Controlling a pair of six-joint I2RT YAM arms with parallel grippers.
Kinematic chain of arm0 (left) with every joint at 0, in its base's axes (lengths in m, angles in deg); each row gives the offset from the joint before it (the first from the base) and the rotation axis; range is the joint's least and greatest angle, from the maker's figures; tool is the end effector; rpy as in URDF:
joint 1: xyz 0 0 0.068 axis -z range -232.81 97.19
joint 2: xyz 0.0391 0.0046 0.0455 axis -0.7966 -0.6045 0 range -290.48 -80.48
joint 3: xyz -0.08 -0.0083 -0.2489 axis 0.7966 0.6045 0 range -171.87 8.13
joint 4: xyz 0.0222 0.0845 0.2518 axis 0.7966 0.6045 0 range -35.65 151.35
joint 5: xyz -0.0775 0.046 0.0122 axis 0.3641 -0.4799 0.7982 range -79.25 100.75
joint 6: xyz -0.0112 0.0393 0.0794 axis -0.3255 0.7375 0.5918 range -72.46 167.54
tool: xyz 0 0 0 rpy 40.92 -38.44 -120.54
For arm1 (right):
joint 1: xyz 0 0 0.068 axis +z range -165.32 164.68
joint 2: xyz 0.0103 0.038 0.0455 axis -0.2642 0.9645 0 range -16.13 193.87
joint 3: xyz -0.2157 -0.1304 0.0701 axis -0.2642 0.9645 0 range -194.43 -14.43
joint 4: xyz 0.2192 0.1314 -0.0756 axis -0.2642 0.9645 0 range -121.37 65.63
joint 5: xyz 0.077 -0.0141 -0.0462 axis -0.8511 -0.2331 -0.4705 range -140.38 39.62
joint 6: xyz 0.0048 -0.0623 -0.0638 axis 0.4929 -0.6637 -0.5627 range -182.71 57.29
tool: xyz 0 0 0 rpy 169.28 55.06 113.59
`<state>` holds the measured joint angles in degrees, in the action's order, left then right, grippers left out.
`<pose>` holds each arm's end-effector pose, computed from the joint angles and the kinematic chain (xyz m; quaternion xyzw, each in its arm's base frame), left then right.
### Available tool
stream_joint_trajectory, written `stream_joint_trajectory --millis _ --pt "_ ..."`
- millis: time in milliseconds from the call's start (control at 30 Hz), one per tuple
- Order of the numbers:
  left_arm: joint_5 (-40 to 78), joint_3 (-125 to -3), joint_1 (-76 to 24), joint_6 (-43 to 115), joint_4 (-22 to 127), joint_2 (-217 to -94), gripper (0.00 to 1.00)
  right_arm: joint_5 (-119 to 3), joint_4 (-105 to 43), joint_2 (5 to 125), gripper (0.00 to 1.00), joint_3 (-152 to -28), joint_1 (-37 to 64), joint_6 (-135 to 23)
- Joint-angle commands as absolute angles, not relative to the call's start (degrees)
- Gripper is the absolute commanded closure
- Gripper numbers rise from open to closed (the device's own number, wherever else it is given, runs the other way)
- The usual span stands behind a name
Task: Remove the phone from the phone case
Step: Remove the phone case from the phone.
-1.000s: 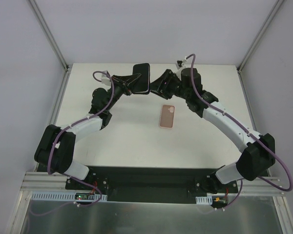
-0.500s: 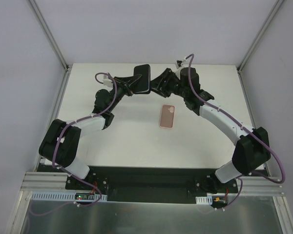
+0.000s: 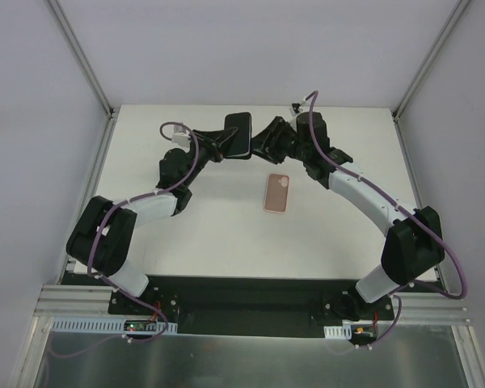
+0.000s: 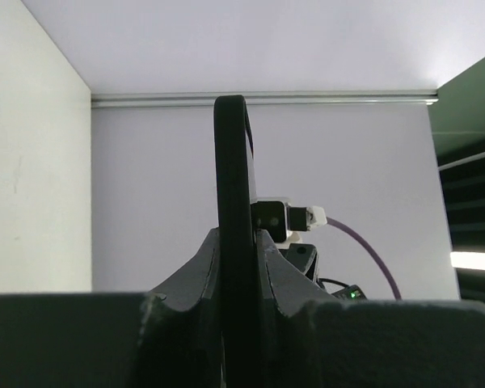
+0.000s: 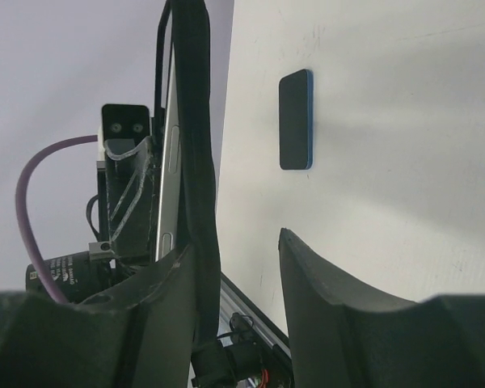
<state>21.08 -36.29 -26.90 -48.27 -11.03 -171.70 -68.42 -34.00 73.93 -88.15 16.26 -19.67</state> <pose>0.3399 -0.1810 0.2730 -0.2731 0.5184 -0.7319 0.3479 0.3473 0.2424 0.3177 -0.0187 0.7825 0.4678 0.4104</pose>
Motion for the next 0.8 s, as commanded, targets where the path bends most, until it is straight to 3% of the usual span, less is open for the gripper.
stream_joint_trajectory --millis 0,200,500,667,767 --pt "45.2 -39.5 -14.4 -32.0 -8.0 -162.9 1.00 -66.6 -44.8 75.3 0.54 -91.8 19.3 -19.9" --pt "44.0 -41.8 -14.5 -17.7 7.5 -156.1 1.00 -69.3 -51.7 71.9 0.55 -86.3 19.3 -23.3" --pt "42.7 -36.6 -14.7 -23.3 -2.9 -156.6 1.00 -76.5 -61.3 68.3 0.70 -80.8 19.2 -26.9" --pt "42.8 -36.3 -14.6 -22.3 -1.4 -156.8 1.00 -78.5 -61.1 66.4 0.73 -80.5 18.4 -27.0" --pt "42.4 -36.3 -14.7 -19.6 1.6 -155.6 1.00 -78.2 -59.6 64.8 0.81 -80.3 18.0 -28.1"
